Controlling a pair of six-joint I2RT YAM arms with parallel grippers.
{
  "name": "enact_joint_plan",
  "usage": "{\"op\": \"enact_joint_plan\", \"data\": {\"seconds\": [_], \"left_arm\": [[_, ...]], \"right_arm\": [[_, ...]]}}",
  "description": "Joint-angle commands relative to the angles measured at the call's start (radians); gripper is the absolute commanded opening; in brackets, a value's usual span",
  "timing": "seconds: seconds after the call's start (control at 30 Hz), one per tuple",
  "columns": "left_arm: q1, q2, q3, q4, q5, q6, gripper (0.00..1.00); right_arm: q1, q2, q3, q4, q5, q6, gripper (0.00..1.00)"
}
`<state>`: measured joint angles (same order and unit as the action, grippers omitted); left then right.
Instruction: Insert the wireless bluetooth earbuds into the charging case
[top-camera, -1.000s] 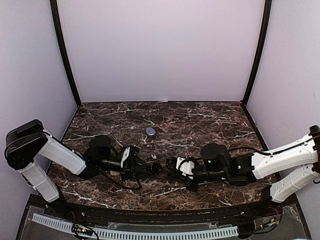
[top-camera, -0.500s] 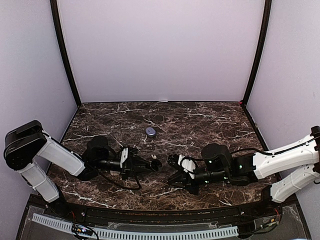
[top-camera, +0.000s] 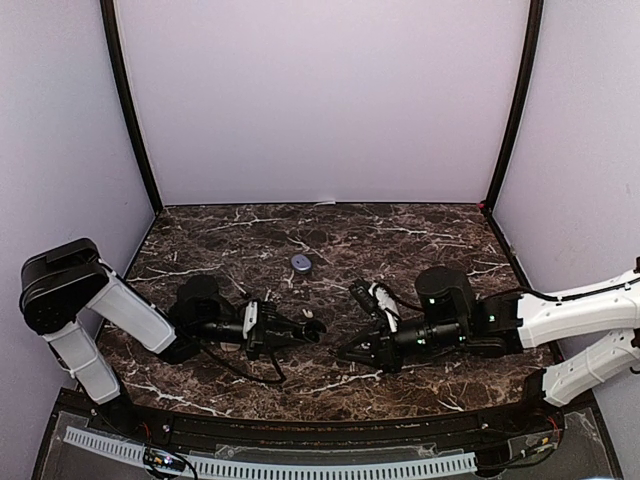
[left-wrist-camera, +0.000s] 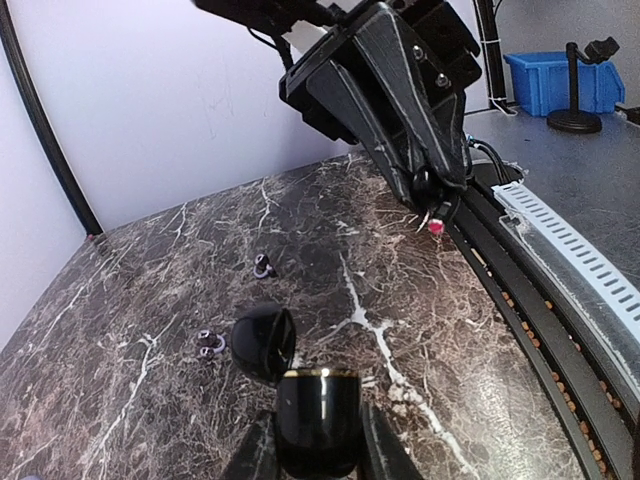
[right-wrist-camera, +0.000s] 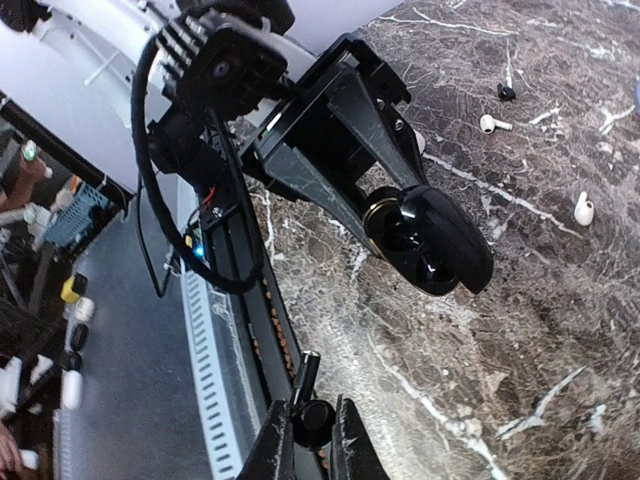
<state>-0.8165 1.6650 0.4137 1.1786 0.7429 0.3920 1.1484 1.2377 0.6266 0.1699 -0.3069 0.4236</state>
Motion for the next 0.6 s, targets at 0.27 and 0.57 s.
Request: {"op": "enact_joint_plan", "data": {"seconds": [0.27, 0.57], "left_arm": [[-0.024, 0.079, 0.015, 0.259, -0.037, 0.069, 0.18], [-0.029, 0.132, 0.04, 0.376, -0.088, 0.11, 0.18]], "right_arm": [[-0.102, 0.045, 0.103, 0.035, -0.131, 0.453, 0.0], [-0.165, 0.005, 0.162, -0.085, -0.112, 0.538, 0.0]]}}
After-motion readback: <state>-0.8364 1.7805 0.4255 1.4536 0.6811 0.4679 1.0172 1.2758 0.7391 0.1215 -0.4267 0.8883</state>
